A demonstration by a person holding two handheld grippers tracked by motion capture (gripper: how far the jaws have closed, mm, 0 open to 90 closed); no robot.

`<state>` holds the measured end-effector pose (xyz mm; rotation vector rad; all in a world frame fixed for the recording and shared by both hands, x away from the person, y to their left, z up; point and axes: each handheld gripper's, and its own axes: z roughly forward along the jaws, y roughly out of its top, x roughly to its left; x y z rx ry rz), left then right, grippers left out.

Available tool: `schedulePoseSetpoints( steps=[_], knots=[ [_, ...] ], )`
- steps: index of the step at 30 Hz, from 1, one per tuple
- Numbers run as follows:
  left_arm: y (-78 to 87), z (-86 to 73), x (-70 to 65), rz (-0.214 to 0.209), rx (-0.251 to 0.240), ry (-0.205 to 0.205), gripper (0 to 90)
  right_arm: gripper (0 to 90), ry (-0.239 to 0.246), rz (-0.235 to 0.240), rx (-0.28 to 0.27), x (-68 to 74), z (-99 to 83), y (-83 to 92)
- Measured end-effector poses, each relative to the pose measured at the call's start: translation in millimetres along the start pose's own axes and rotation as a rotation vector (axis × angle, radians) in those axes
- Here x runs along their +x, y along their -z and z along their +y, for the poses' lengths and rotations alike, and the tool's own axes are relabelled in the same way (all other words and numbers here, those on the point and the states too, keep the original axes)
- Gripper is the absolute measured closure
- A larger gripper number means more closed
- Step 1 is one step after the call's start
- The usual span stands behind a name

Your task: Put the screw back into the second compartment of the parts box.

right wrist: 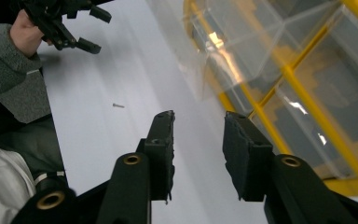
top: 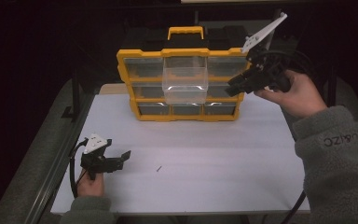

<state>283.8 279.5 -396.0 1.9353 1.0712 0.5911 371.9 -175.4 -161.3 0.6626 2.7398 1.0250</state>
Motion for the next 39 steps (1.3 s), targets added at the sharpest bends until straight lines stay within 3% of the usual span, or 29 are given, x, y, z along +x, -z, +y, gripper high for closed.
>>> schedulePoseSetpoints(
  steps=[10,19,34,39],
  knots=[
    [0.8,0.4,-0.5,0.002,0.009,-0.004,13.9,55.5,-0.031,0.016,-0.005,7.8,-41.7,-17.2],
    [0.4,-0.1,-0.4,0.004,-0.005,-0.008,13.8,50.8,-0.045,0.034,0.002,17.2,-70.4,-47.4],
    [0.7,-0.8,-0.1,0.001,-0.005,-0.002,13.8,44.8,-0.048,0.095,0.013,39.7,-105.1,-115.9],
    [0.5,-0.9,1.0,-0.002,-0.002,-0.002,13.8,42.1,-0.022,0.108,0.055,48.1,-109.1,-143.0]
  ],
)
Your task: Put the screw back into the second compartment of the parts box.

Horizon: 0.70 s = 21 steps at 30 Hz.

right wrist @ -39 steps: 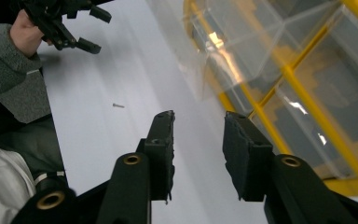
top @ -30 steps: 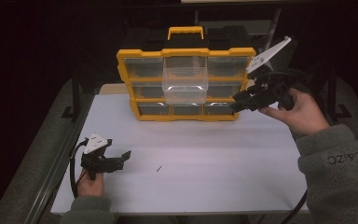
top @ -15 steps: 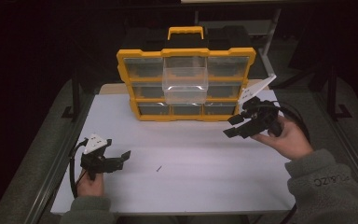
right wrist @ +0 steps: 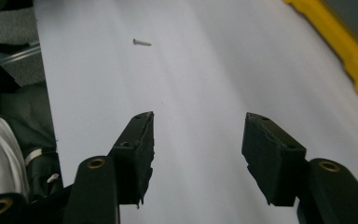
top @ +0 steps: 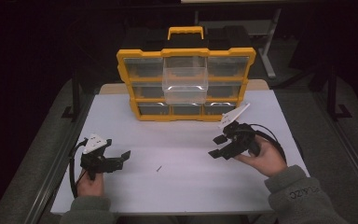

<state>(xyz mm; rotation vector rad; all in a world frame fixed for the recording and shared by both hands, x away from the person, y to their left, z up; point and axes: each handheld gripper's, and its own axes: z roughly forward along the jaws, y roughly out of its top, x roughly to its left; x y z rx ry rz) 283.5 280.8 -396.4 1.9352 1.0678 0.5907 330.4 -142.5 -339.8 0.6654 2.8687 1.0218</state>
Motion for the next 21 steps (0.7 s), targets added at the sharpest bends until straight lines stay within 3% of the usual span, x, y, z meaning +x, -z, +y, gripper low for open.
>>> schedulePoseSetpoints(
  steps=[6,8,15,21],
  knots=[
    [0.0,0.2,-1.1,-0.002,0.002,0.003,13.9,41.2,0.043,0.018,0.019,5.9,5.2,-35.2],
    [-0.2,0.0,-1.1,-0.002,-0.006,0.004,13.8,40.8,0.048,0.019,0.024,7.2,6.7,-39.3],
    [0.4,0.2,-0.8,-0.004,-0.007,0.011,13.9,40.2,0.088,0.049,0.054,13.4,25.1,-72.7],
    [0.2,0.3,-0.8,-0.004,-0.007,0.010,13.8,39.8,0.100,0.066,0.053,13.2,35.3,-87.2]
  ],
)
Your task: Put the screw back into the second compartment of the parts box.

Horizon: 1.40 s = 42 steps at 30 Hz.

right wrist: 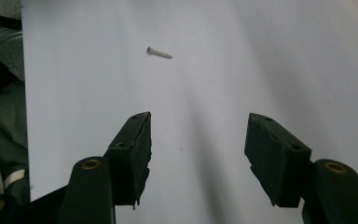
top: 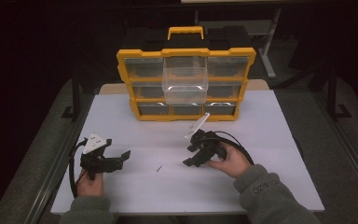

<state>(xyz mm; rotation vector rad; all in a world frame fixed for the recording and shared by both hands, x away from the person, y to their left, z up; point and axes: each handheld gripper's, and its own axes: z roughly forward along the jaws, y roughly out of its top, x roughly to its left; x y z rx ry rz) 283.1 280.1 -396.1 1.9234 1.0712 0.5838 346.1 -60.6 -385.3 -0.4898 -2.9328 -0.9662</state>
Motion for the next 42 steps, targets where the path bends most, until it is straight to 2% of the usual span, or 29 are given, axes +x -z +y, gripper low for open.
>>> schedulePoseSetpoints(
  steps=[2,3,4,5,6,8,9,12,15,19,21,24,25,26,27,28,32,38,42],
  knots=[
    [-0.1,0.0,0.1,0.000,0.005,-0.007,13.9,39.8,-0.006,0.002,0.009,-0.1,5.0,-6.0],
    [0.0,0.1,0.1,0.000,0.003,-0.007,13.9,39.9,0.011,0.001,0.007,-0.9,7.5,-9.7],
    [0.1,0.1,0.0,0.000,0.003,-0.004,13.8,40.2,-0.016,0.009,0.034,1.1,12.4,-15.1],
    [0.0,0.0,0.0,0.000,0.001,0.000,13.8,40.2,-0.016,0.009,0.034,1.1,12.4,-15.1],
    [0.0,-0.1,0.2,-0.002,0.000,0.001,13.8,40.8,0.020,0.015,0.016,-0.8,15.1,-19.3],
    [-0.1,-0.1,0.2,-0.002,0.001,0.002,13.8,44.0,0.025,0.025,0.023,-0.3,19.9,-25.5],
    [-0.1,-0.1,0.2,-0.002,0.001,0.002,13.9,45.8,0.069,0.031,0.024,-0.8,25.0,-33.3],
    [0.0,0.0,0.1,-0.002,0.000,0.000,13.9,46.8,0.070,0.040,0.035,0.6,29.7,-39.9],
    [0.2,-0.1,0.7,-0.002,0.002,0.001,13.8,50.1,0.066,0.073,0.047,0.6,36.4,-50.6],
    [-0.1,-0.1,0.3,-0.004,0.001,0.003,13.9,51.3,0.074,0.076,0.058,0.7,40.3,-57.4],
    [-0.1,0.0,0.3,-0.005,0.001,0.002,13.9,52.2,0.094,0.079,0.061,0.6,43.4,-61.5],
    [0.0,0.0,0.3,-0.004,-0.003,0.003,13.9,53.7,0.099,0.099,0.067,3.6,48.0,-68.2],
    [0.0,0.0,0.4,-0.005,-0.001,0.003,13.9,54.7,0.117,0.098,0.068,5.0,49.5,-71.4],
    [0.0,-0.1,0.5,-0.005,-0.001,0.003,13.8,55.7,0.123,0.105,0.091,9.4,51.3,-77.8],
    [0.0,-0.1,0.5,-0.005,-0.001,0.003,13.9,55.7,0.123,0.105,0.091,9.4,51.3,-77.8],
    [0.1,0.0,0.5,-0.005,-0.002,0.004,13.8,57.1,0.142,0.108,0.106,11.1,52.2,-84.6],
    [0.3,0.2,0.8,-0.004,-0.004,0.000,13.8,58.3,0.154,0.108,0.119,12.8,54.2,-91.9],
    [0.2,0.0,1.7,-0.005,-0.009,-0.004,13.8,65.4,0.185,0.089,0.116,12.8,59.7,-98.4],
    [0.5,0.2,1.9,-0.005,-0.009,-0.007,13.8,71.3,0.175,0.073,0.124,12.1,60.8,-98.7]
  ],
)
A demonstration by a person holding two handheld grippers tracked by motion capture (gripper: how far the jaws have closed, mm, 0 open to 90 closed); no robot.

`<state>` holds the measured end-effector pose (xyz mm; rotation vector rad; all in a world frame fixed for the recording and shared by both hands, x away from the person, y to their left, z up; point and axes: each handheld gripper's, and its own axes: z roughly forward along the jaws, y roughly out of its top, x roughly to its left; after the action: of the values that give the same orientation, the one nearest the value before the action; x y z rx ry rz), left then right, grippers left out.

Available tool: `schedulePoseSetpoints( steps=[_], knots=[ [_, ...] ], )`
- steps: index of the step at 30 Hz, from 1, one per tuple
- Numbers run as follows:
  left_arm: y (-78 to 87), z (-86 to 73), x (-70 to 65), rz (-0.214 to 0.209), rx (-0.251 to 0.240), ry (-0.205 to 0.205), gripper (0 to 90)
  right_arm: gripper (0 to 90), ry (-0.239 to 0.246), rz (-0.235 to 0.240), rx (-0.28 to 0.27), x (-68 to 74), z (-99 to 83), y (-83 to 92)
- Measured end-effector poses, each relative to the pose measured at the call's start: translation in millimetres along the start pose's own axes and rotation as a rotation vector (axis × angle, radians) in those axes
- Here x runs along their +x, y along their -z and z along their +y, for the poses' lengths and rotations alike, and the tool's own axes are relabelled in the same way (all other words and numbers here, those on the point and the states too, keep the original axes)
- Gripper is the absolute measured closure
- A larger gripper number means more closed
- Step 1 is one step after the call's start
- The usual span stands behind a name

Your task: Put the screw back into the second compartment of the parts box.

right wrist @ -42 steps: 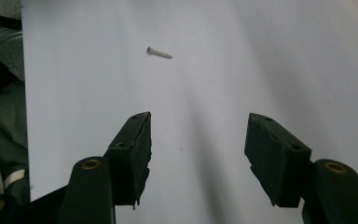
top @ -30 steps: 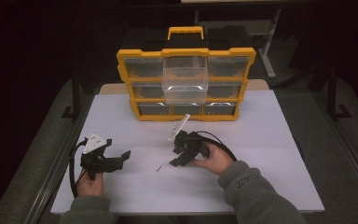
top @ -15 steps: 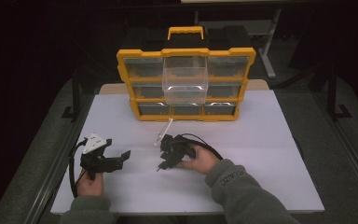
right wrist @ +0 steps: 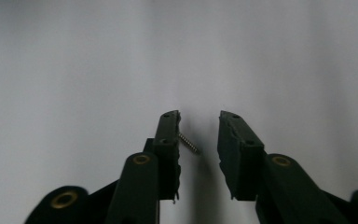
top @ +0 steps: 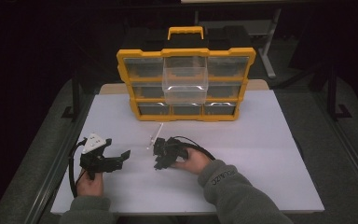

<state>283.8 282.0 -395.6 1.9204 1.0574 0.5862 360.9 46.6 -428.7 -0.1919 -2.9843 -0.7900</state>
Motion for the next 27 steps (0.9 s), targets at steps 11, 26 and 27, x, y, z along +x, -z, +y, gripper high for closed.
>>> schedulePoseSetpoints(
  steps=[11,26,27],
  knots=[
    [-0.1,0.1,0.0,0.000,-0.001,0.001,13.9,73.5,-0.016,-0.013,0.012,0.7,7.2,-3.3],
    [1.0,0.5,0.2,-0.004,0.003,0.000,13.8,87.1,-0.070,-0.007,0.033,-7.2,9.9,-3.2],
    [0.8,0.3,0.2,-0.004,0.000,0.001,13.8,87.1,-0.074,-0.007,0.035,-7.5,9.3,-2.1]
  ],
)
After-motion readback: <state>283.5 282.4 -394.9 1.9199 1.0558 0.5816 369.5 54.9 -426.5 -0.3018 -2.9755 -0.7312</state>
